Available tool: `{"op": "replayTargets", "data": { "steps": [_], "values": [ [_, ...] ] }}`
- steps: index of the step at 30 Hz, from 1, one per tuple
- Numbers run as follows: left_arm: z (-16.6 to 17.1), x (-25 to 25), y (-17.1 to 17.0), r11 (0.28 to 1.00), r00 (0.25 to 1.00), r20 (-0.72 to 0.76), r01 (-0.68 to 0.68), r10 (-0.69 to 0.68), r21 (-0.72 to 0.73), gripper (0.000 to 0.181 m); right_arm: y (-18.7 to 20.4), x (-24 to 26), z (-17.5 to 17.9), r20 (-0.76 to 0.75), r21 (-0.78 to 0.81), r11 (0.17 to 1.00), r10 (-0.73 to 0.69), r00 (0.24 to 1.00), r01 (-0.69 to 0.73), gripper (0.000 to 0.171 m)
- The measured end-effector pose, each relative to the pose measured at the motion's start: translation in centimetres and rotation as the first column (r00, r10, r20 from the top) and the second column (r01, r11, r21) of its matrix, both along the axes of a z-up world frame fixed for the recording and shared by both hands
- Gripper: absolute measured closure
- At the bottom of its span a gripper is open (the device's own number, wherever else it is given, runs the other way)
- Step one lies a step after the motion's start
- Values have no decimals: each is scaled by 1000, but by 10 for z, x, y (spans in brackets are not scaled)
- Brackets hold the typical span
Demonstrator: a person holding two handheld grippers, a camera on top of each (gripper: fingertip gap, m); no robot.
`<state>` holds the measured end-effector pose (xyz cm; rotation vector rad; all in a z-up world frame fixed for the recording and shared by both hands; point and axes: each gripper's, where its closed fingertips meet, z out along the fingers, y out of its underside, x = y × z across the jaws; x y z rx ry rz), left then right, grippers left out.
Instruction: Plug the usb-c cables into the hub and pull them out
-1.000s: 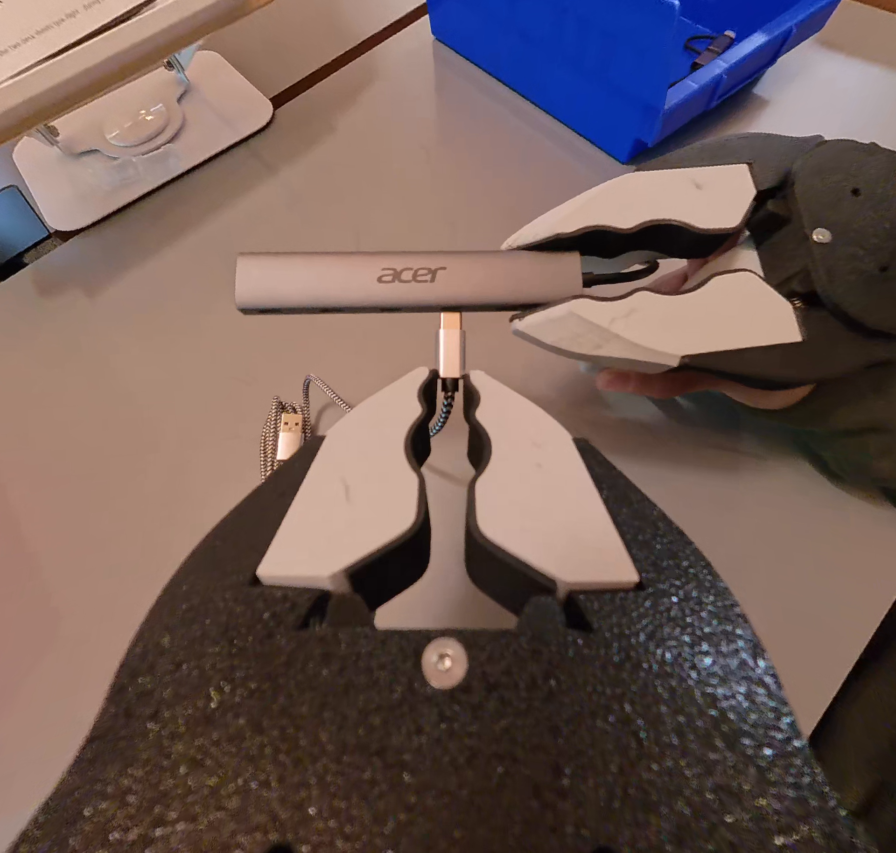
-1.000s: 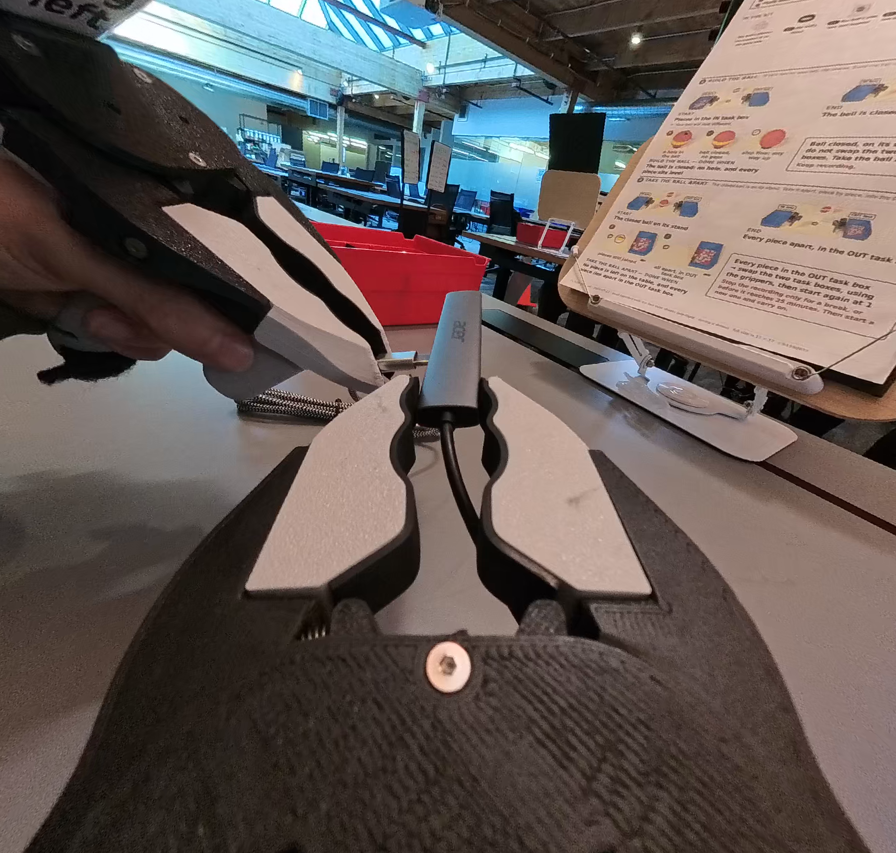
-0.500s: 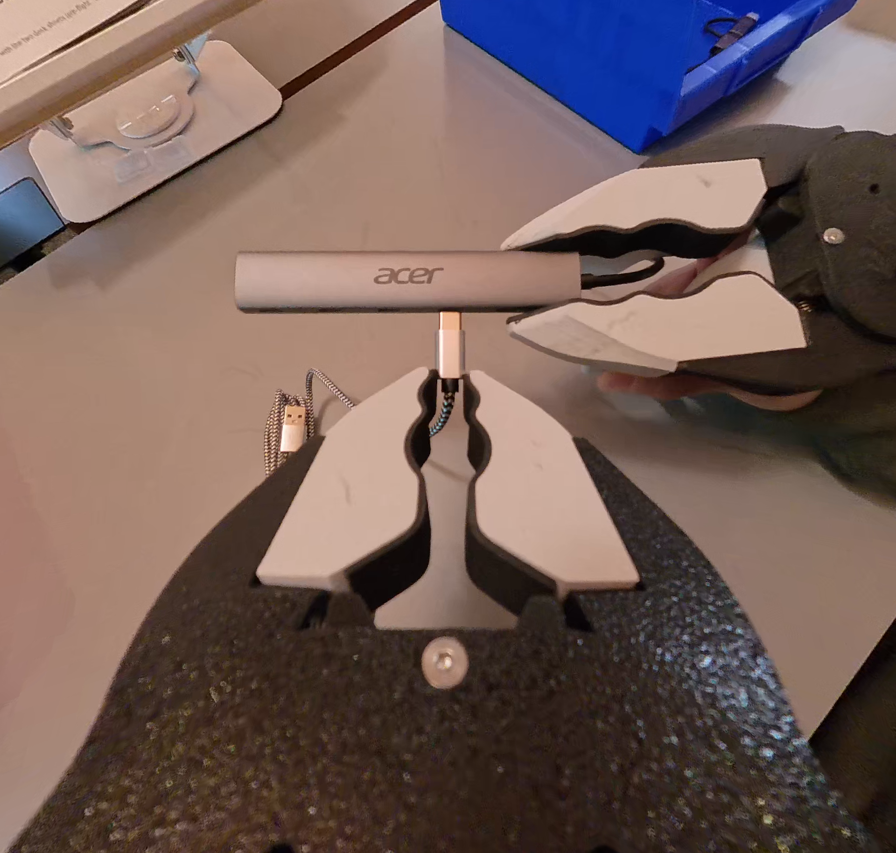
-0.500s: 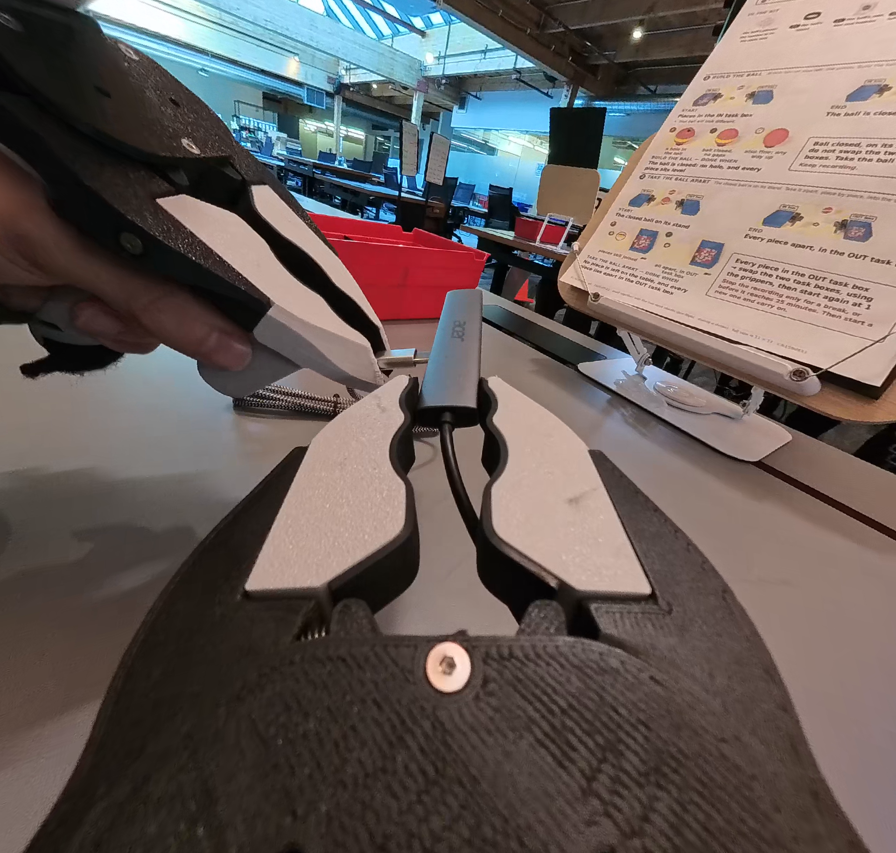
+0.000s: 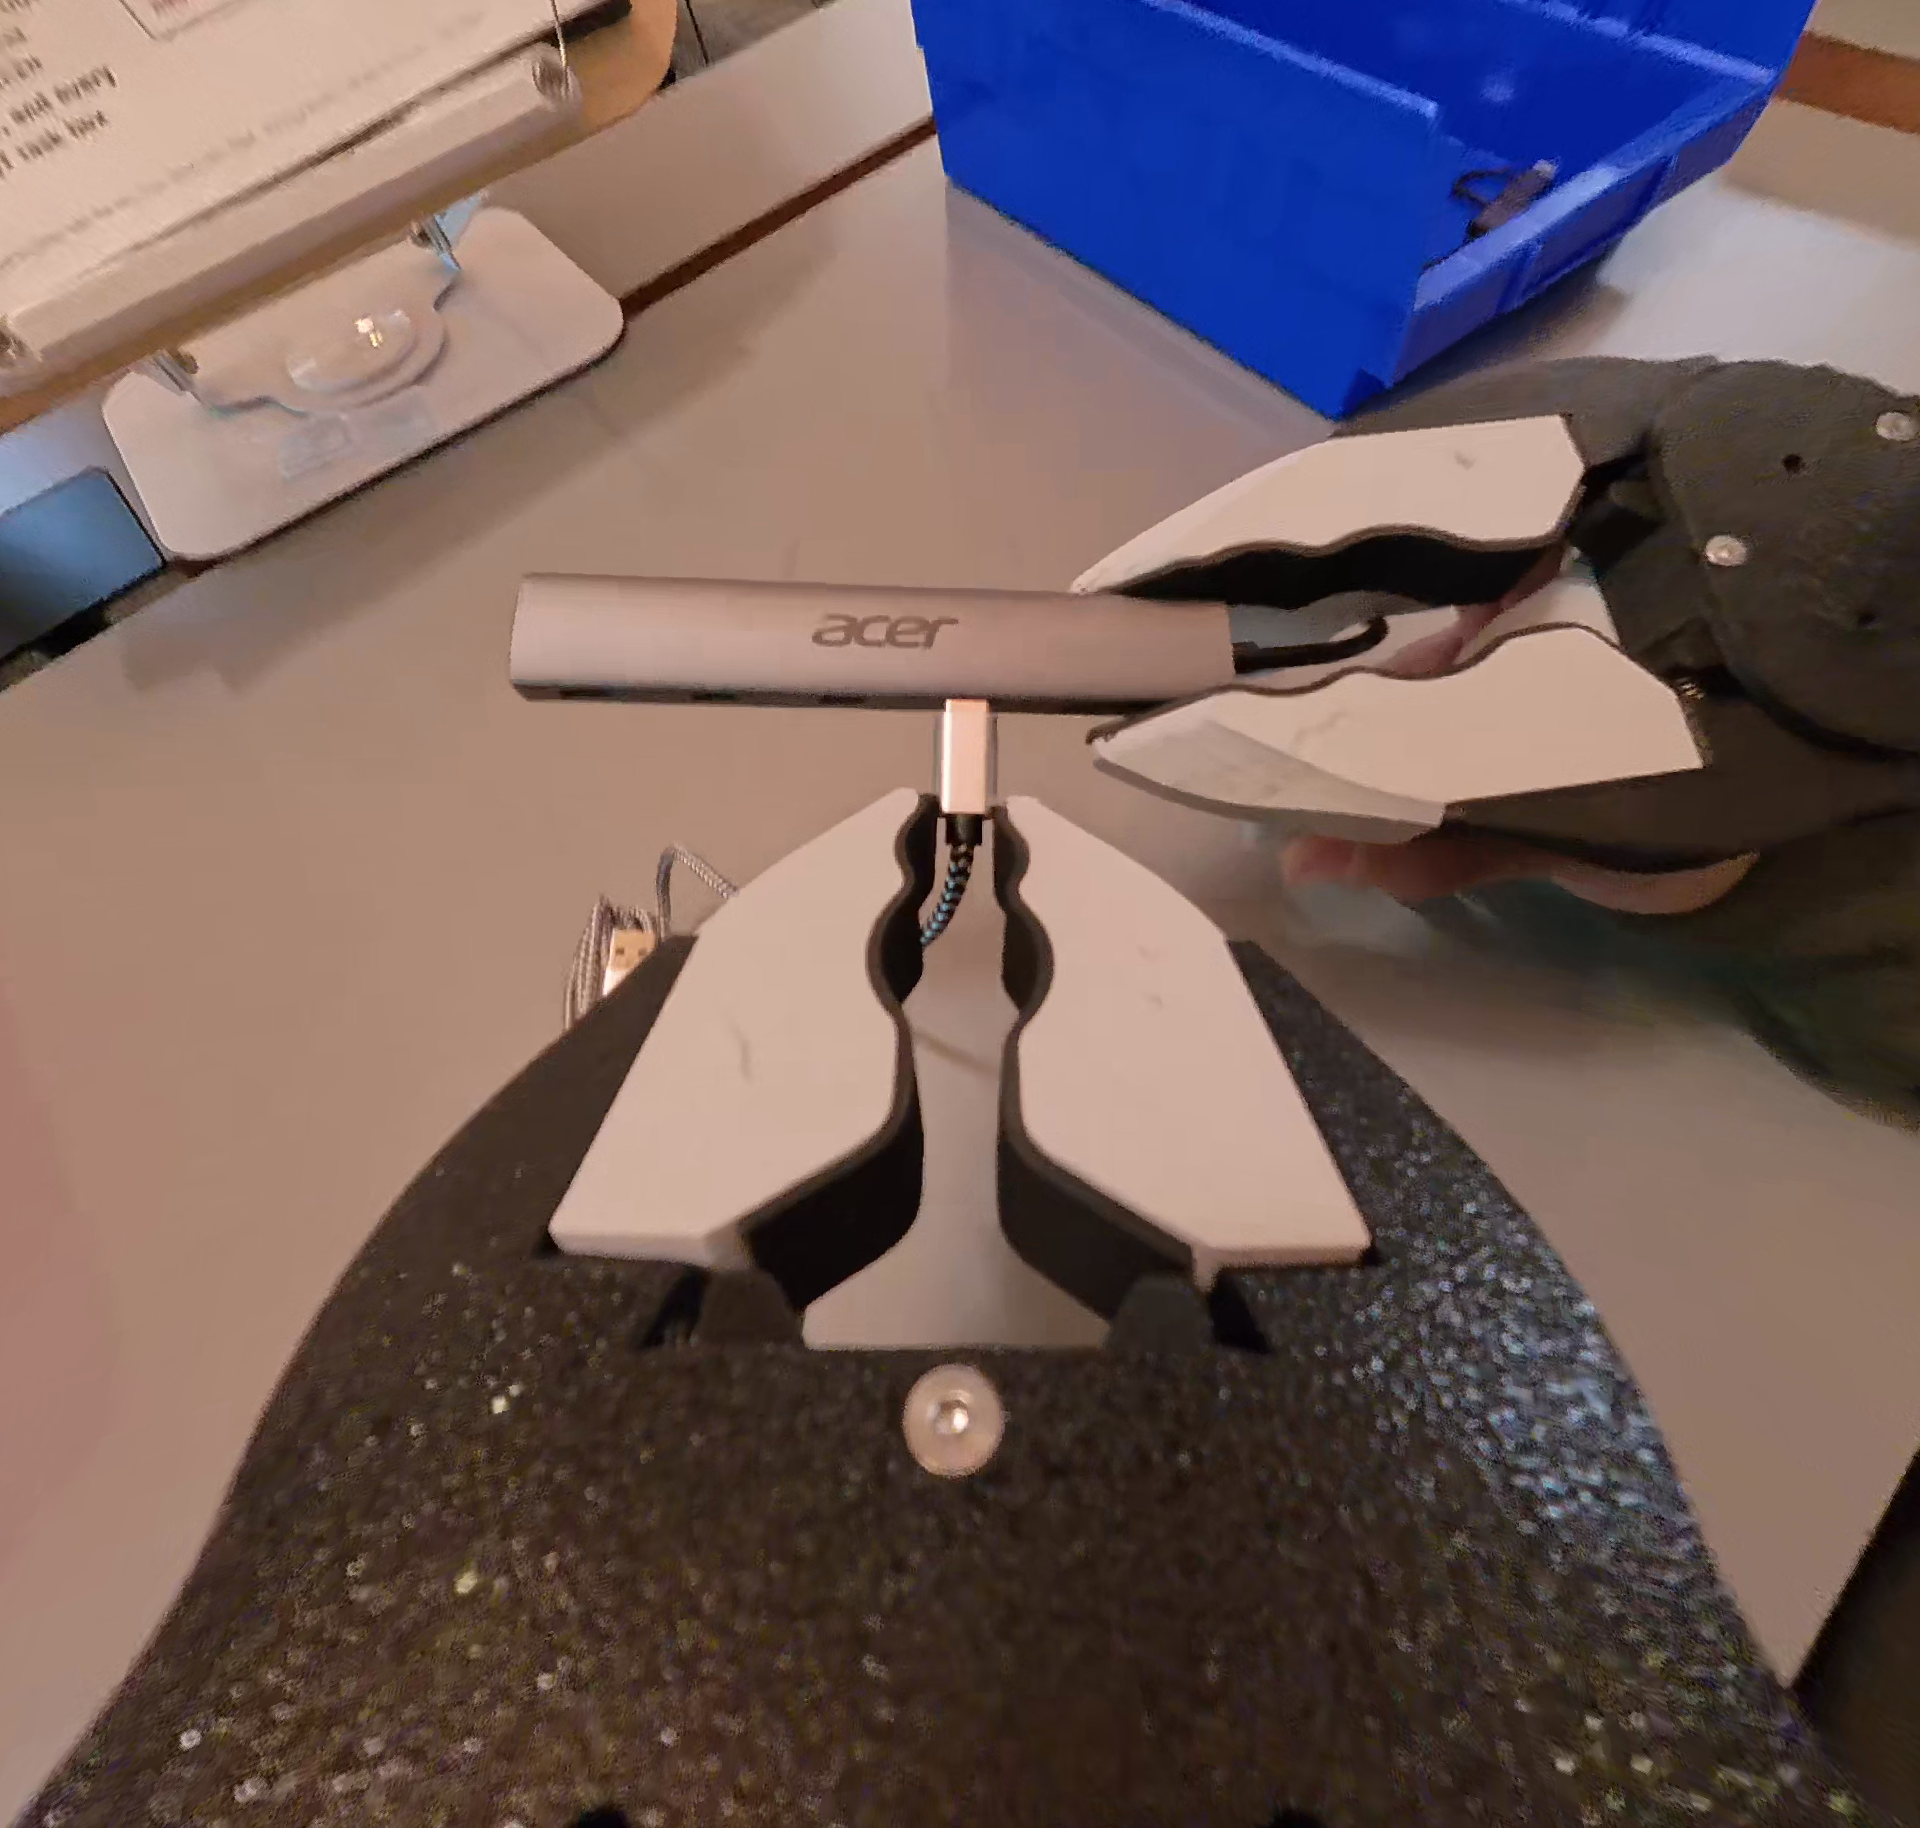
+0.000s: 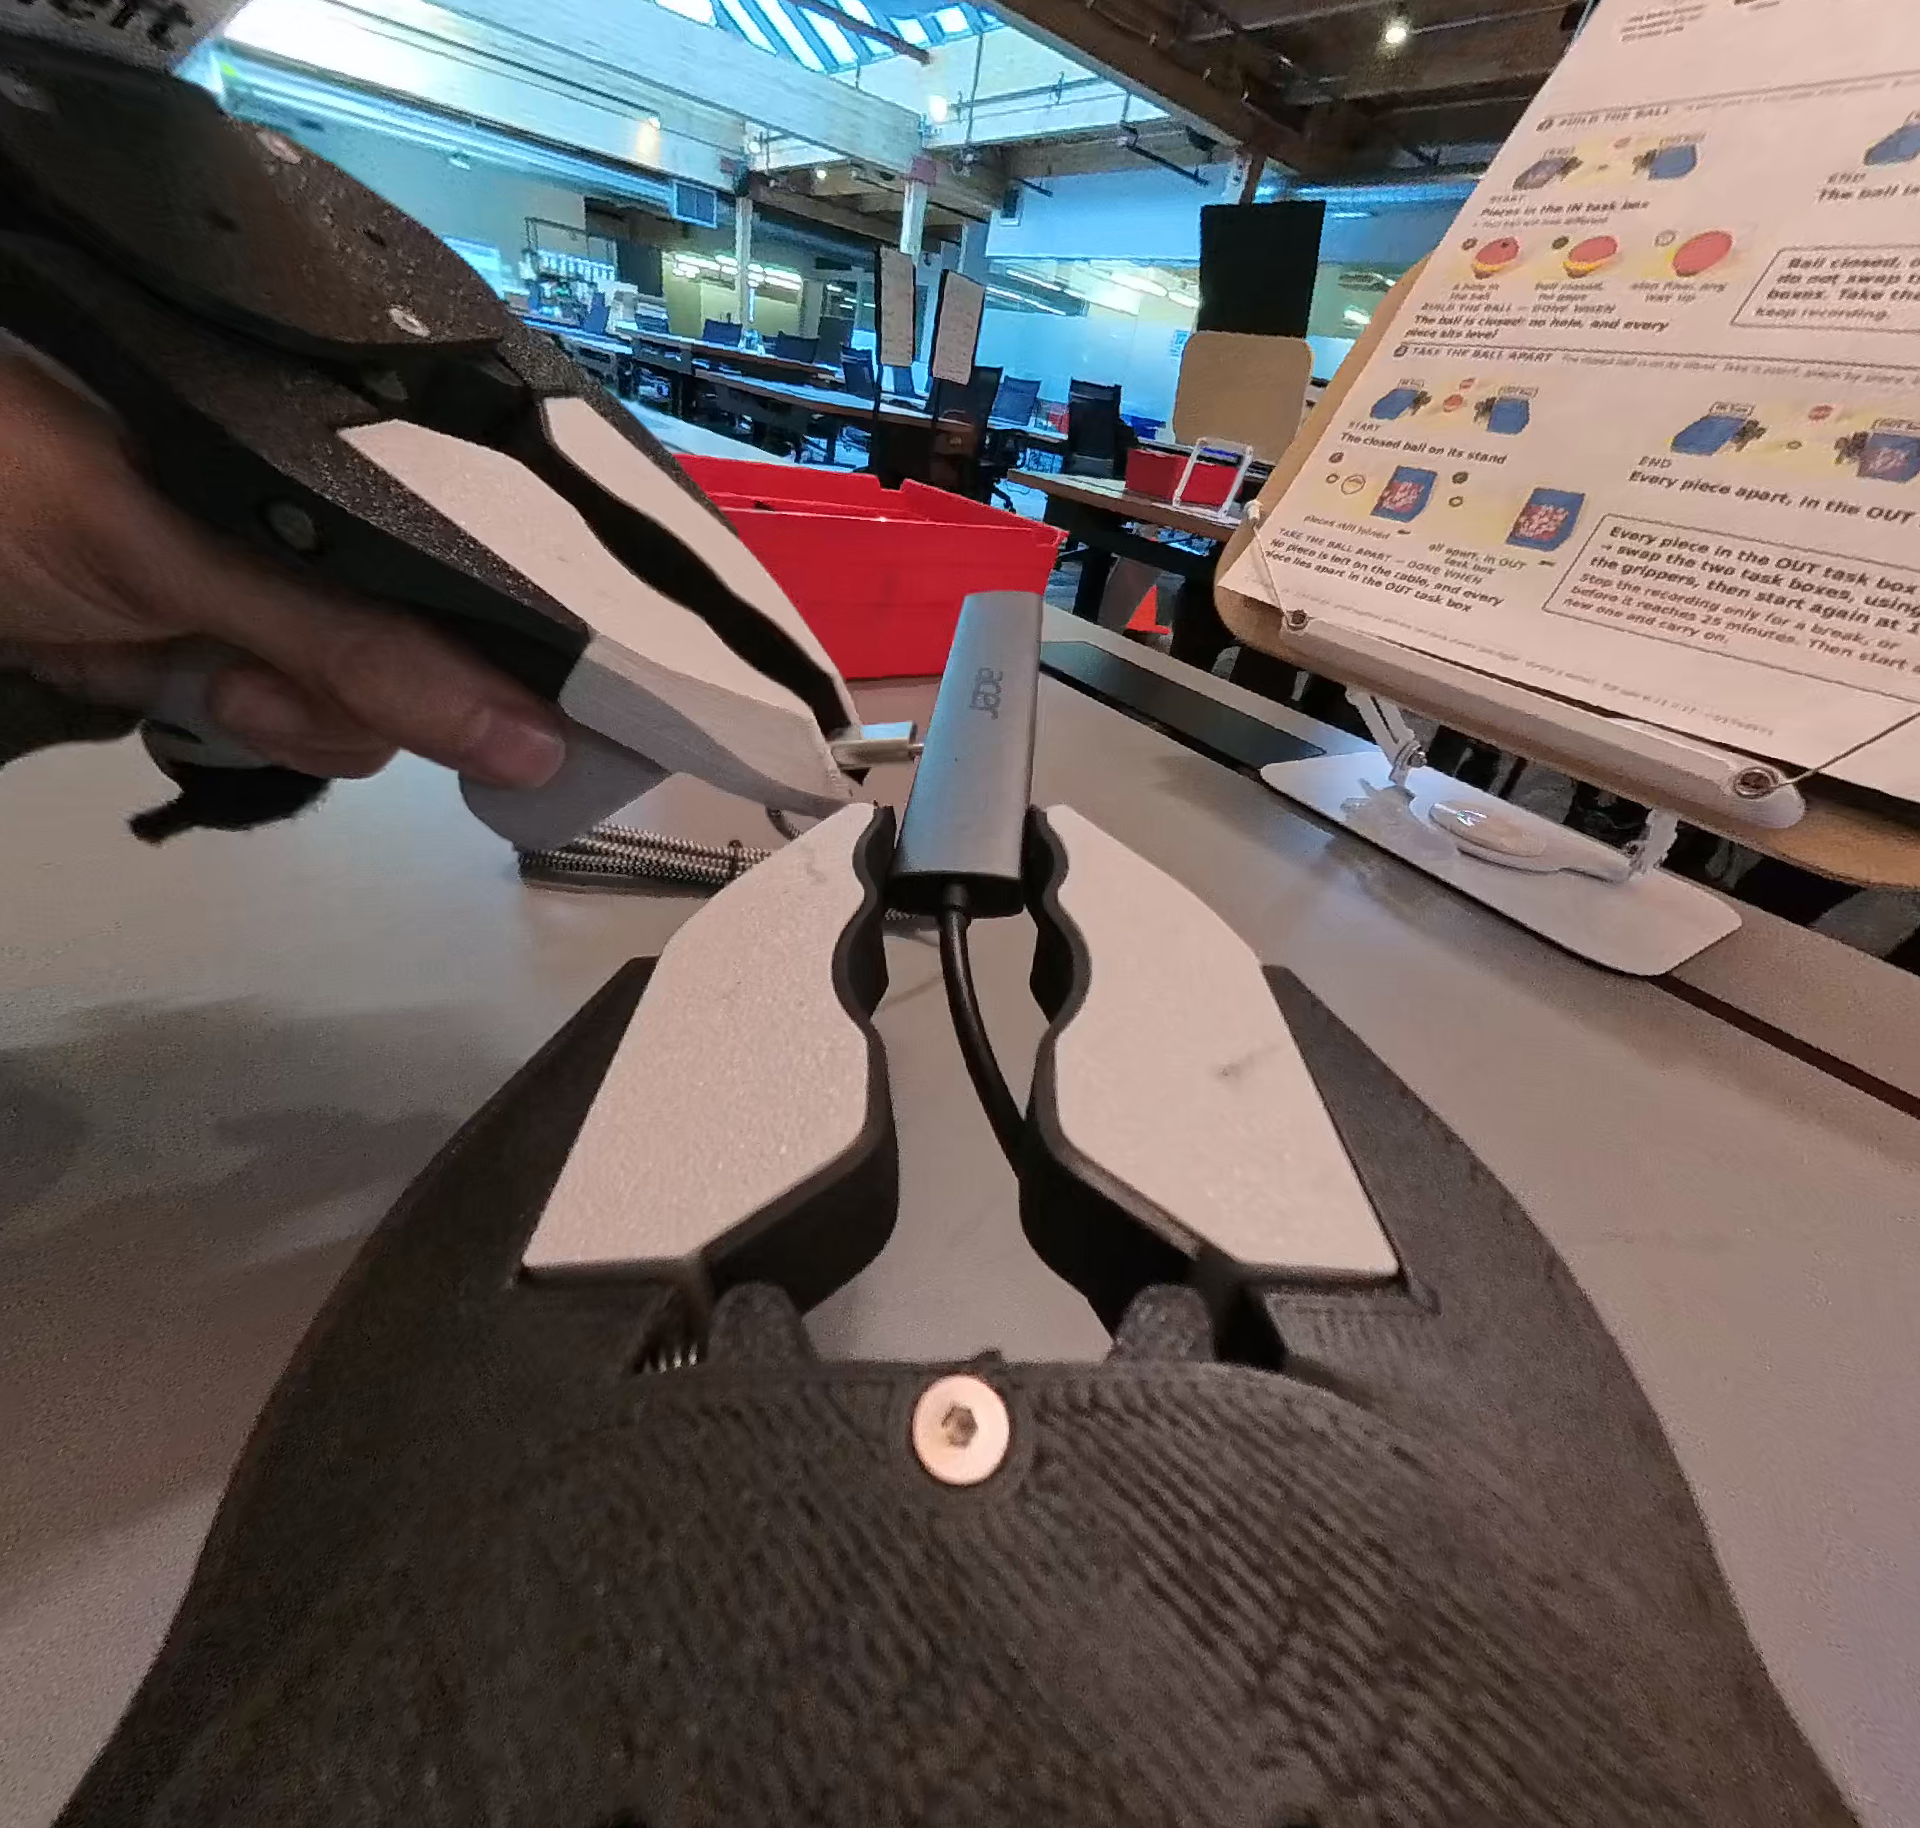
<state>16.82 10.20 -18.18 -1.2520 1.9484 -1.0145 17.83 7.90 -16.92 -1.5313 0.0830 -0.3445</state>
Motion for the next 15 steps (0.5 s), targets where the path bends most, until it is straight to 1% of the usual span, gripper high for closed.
{"op": "replayTargets", "data": {
  "steps": [2, 5, 12, 15],
  "values": [
    [3, 3, 0, 1000, 999, 38, 0, 0, 12, 172, 0, 1, -1, 0, -6, 1000, -13, 1000, 13, 146],
    [-1, 3, 0, 998, 999, 46, 2, -5, 64, 172, 1, 0, -2, 20, -16, 1000, -25, 1000, 25, 146],
    [-2, 4, 2, 998, 998, 61, 12, -15, 55, 172, 2, -1, -4, 41, -41, 999, -22, 999, 24, 146],
    [1, 7, -3, 1000, 995, 94, 20, -21, 11, 171, -2, 3, -1, -5, -7, 1000, -13, 1000, 13, 147]
  ]
}}
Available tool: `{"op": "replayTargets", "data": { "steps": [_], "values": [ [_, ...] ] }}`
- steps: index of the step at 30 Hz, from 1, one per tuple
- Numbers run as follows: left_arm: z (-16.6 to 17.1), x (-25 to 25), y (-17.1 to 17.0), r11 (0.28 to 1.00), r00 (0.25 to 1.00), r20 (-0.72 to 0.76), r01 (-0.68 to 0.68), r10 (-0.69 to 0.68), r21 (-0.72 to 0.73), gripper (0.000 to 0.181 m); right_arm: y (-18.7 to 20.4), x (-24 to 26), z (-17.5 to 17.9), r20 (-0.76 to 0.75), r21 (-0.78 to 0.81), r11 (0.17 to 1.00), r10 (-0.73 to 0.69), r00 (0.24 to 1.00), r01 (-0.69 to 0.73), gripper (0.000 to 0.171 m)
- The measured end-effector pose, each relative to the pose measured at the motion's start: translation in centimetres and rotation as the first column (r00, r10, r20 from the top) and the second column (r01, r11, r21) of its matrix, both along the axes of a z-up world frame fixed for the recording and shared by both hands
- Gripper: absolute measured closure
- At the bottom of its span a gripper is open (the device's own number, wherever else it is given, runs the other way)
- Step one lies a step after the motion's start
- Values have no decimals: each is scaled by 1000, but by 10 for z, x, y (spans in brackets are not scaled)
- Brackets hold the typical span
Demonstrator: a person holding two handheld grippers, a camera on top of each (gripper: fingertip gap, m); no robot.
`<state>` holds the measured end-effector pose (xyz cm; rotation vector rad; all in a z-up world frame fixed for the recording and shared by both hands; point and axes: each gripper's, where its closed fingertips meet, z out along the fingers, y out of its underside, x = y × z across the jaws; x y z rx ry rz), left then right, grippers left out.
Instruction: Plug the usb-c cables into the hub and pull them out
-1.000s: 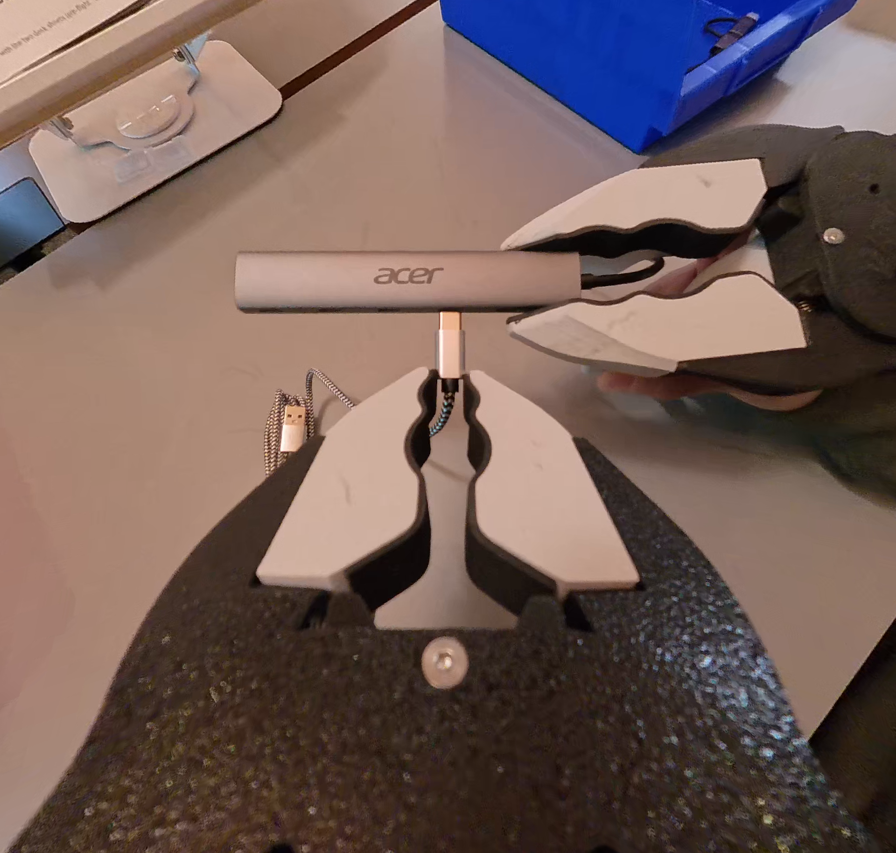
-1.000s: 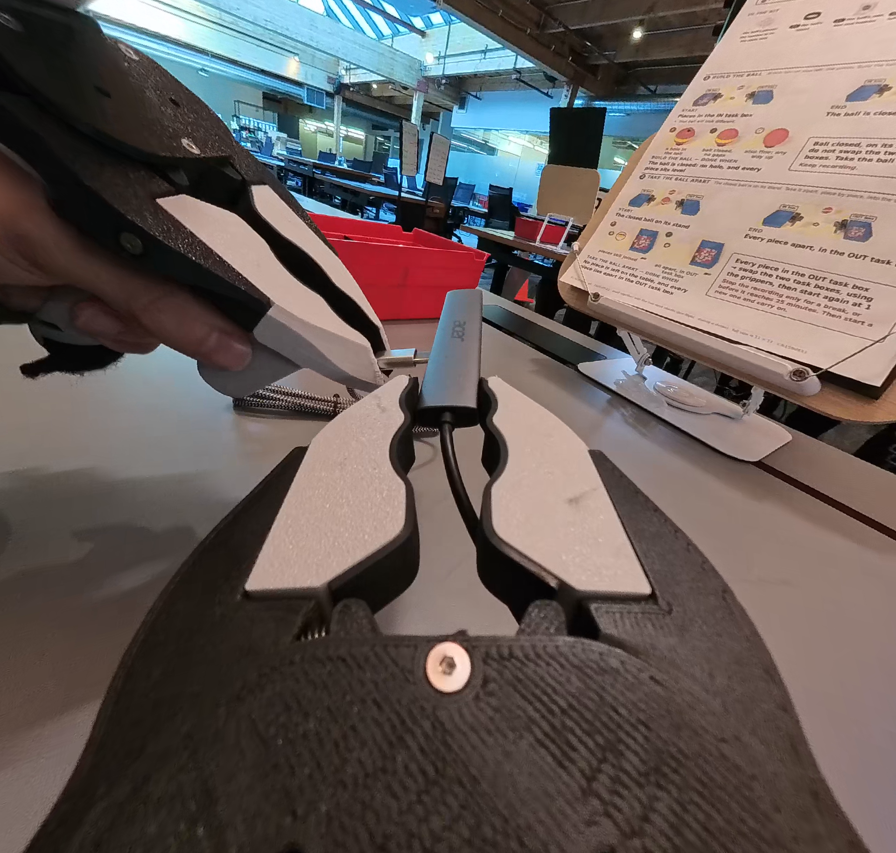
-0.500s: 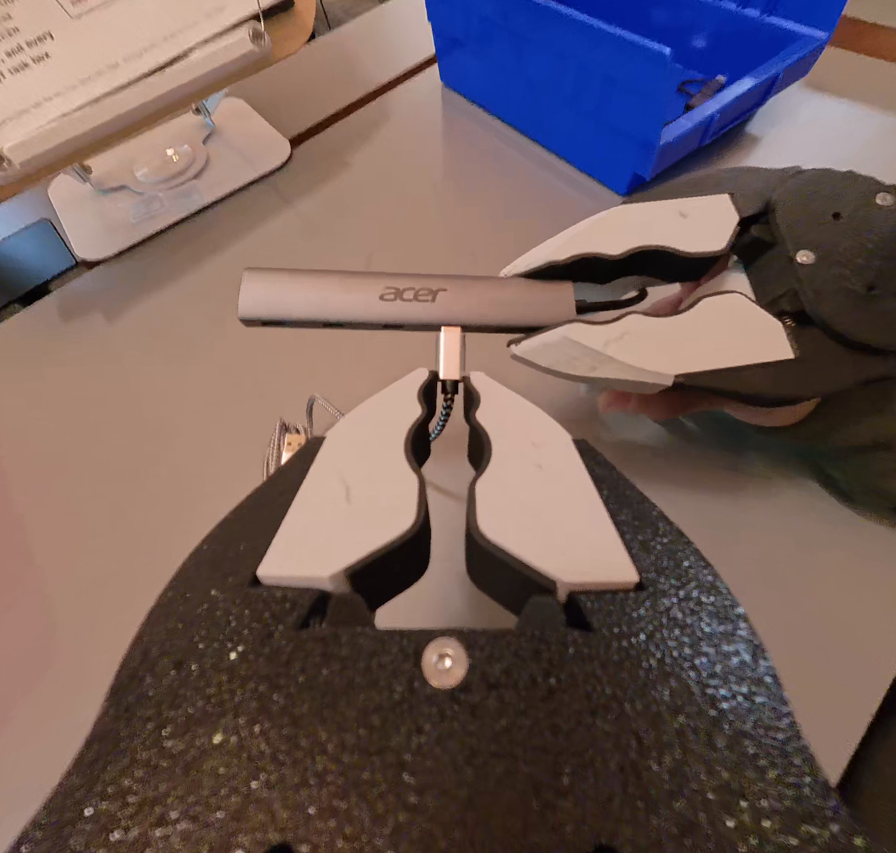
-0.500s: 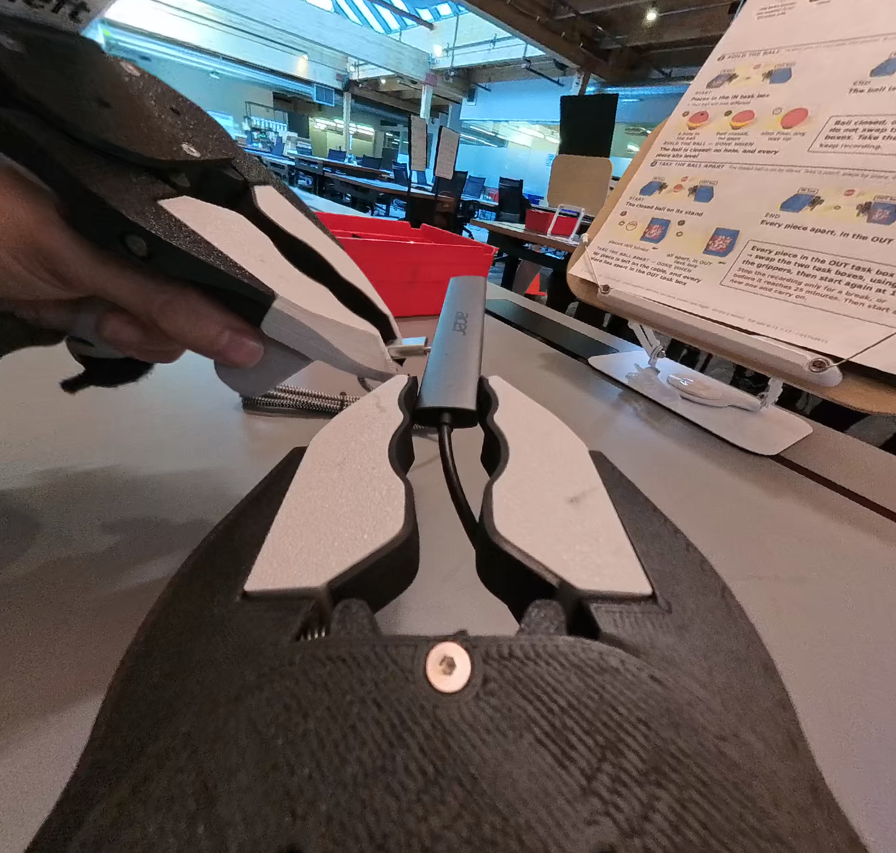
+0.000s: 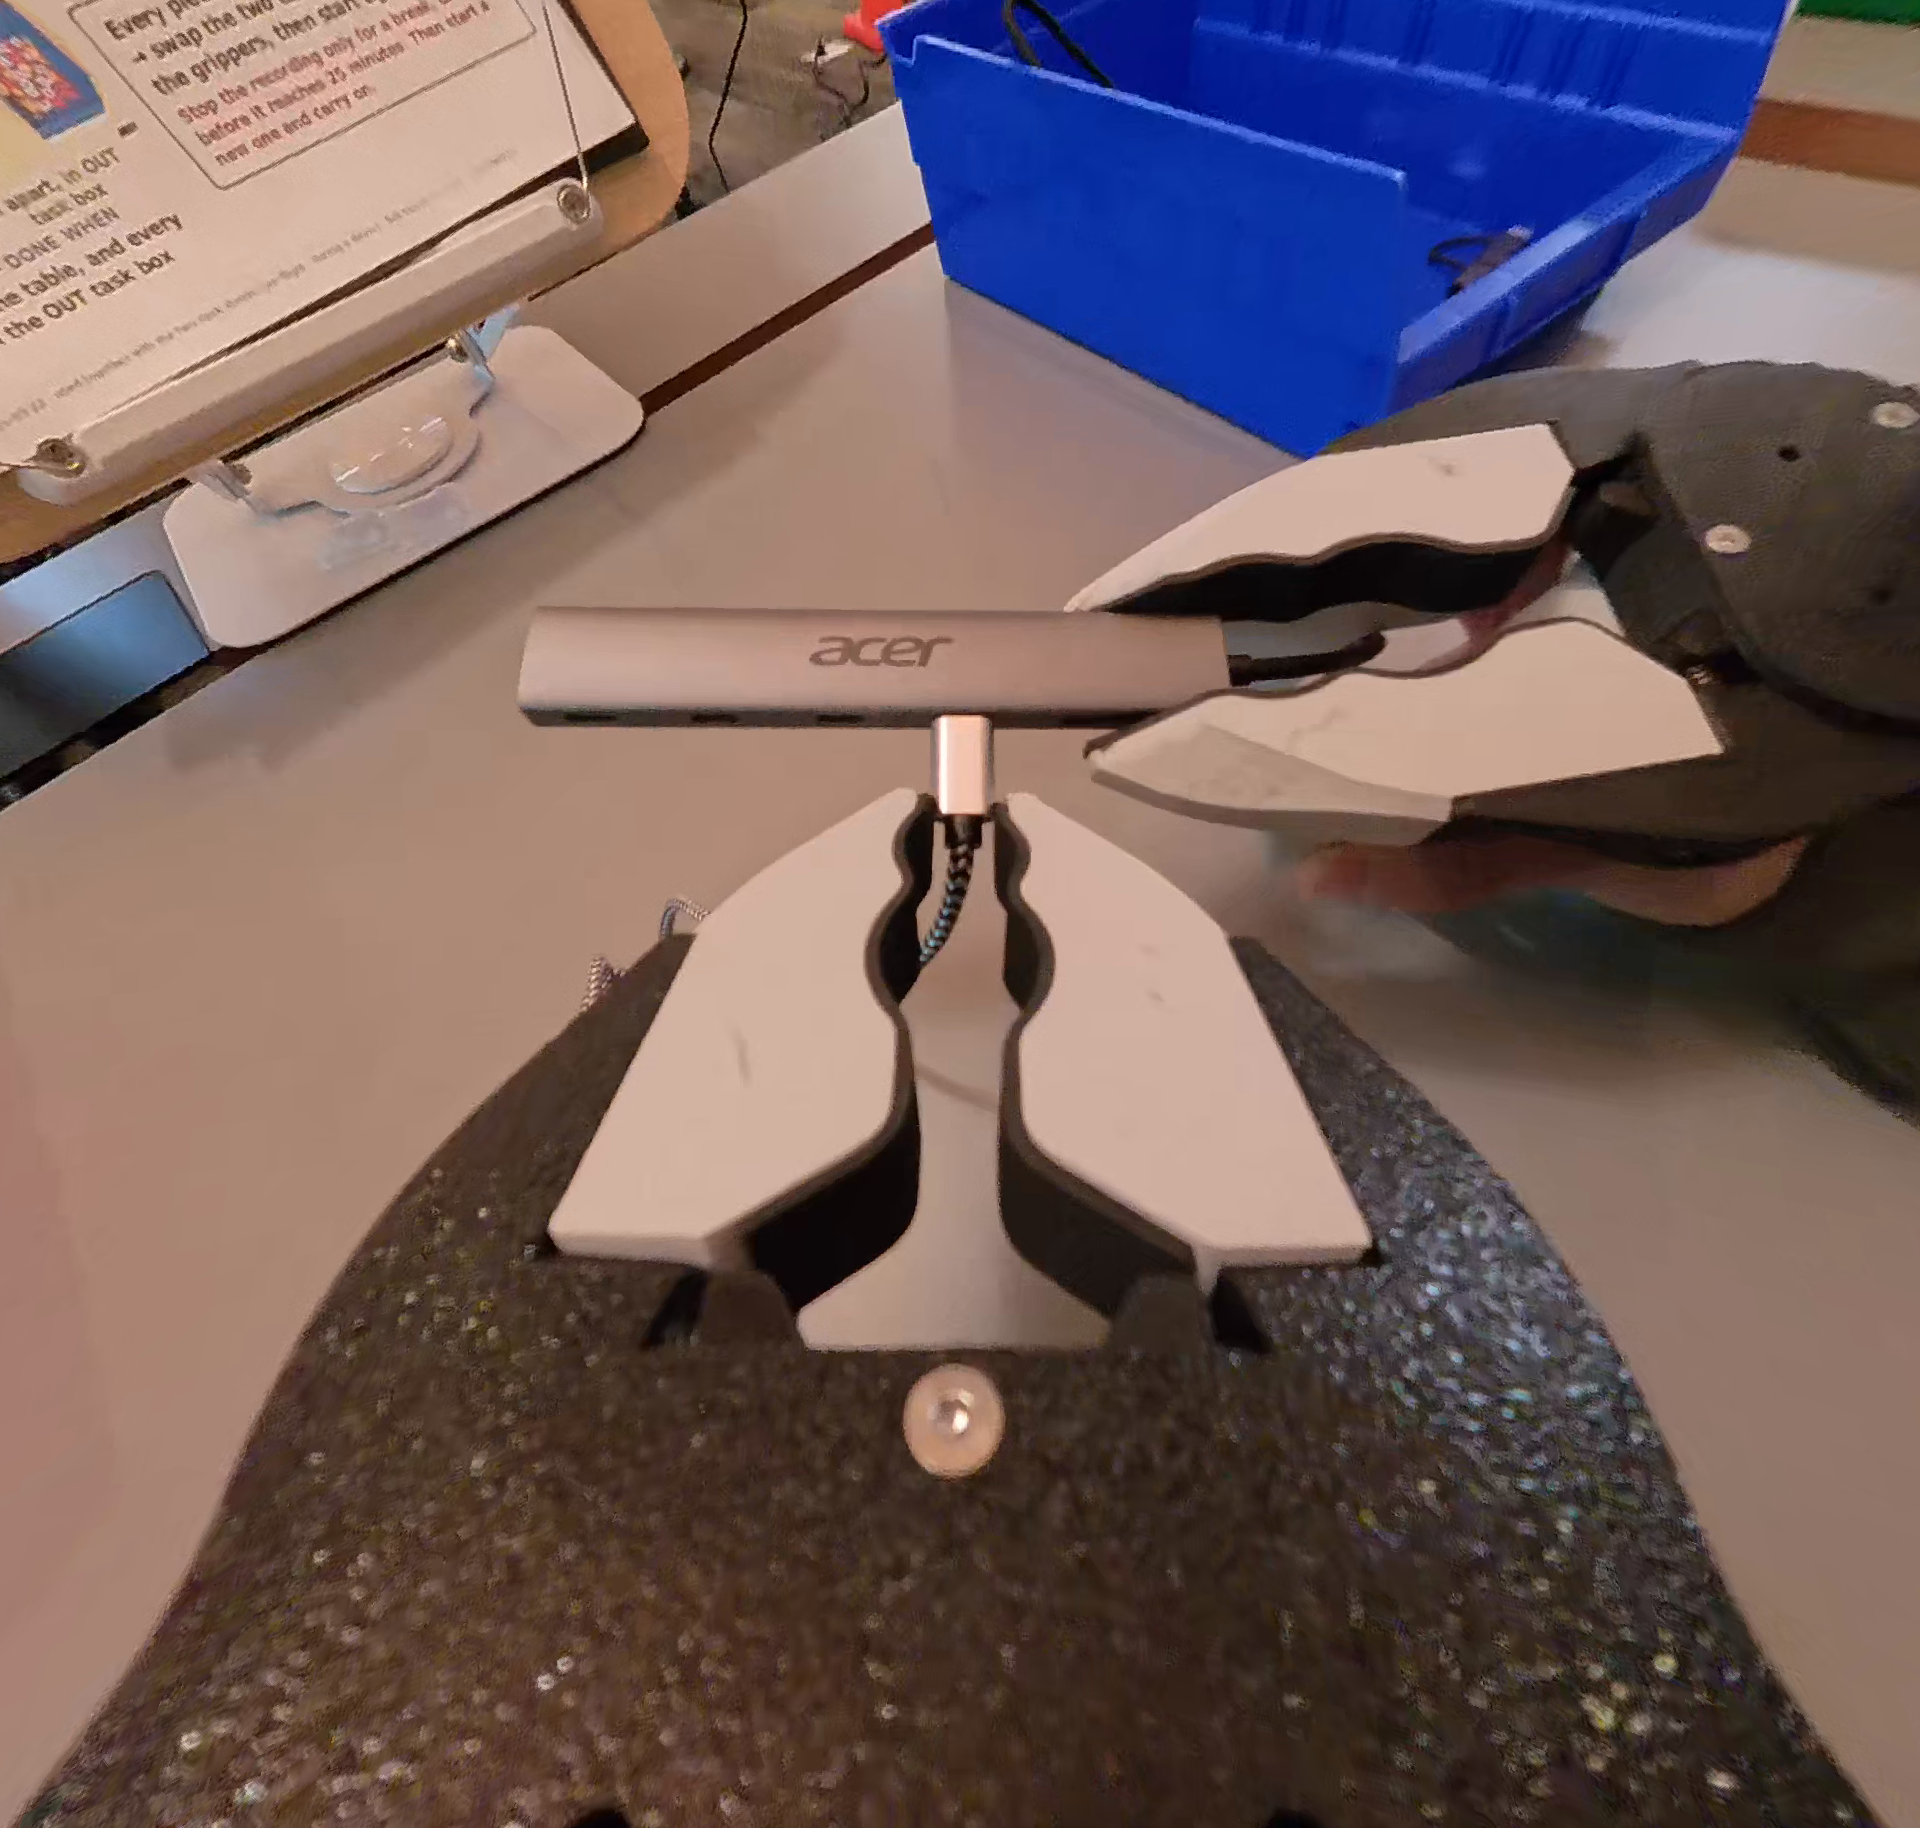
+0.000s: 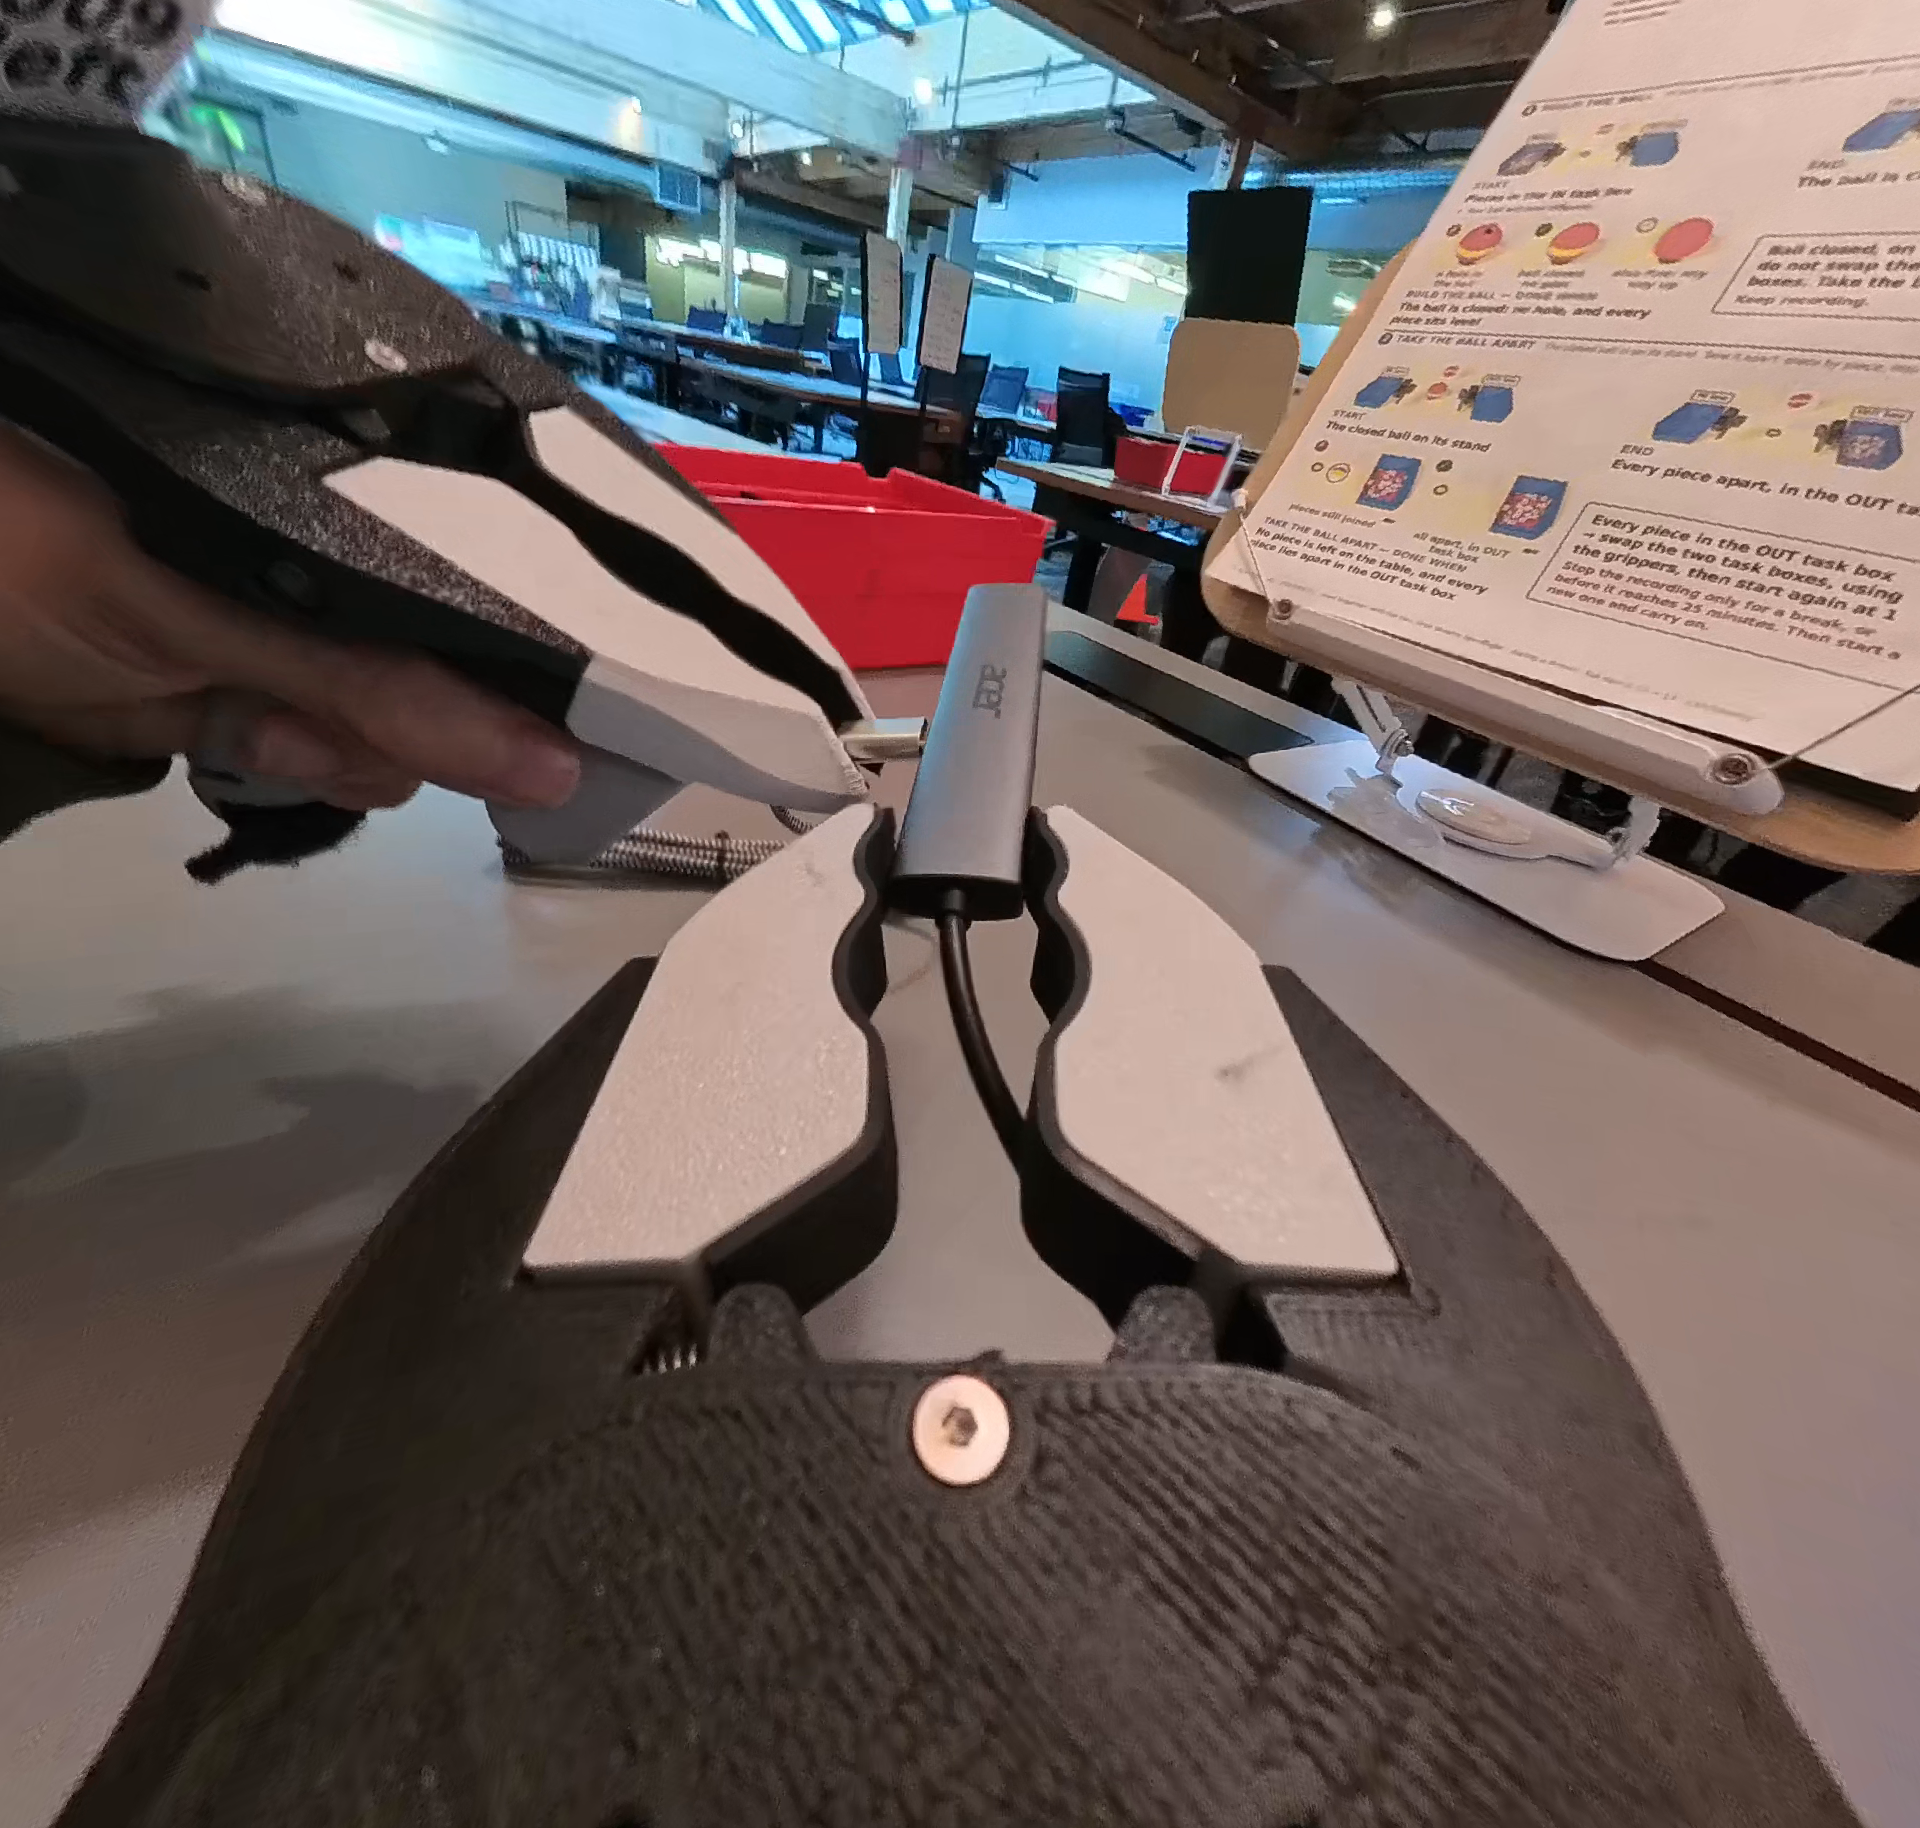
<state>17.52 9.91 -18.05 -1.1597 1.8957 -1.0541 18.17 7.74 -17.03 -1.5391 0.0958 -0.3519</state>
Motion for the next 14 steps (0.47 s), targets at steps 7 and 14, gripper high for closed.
{"op": "replayTargets", "data": {
  "steps": [7, 14],
  "values": [
    [45, -12, 63, 989, 983, 111, -149, 146, 13, 157, -10, 13, 7, -84, 85, 996, -27, 996, 34, 147],
    [44, -40, 313, 791, 789, -86, -591, 608, 158, 151, -13, 14, 9, -114, 114, 993, -2, 993, 15, 147]
  ]
}}
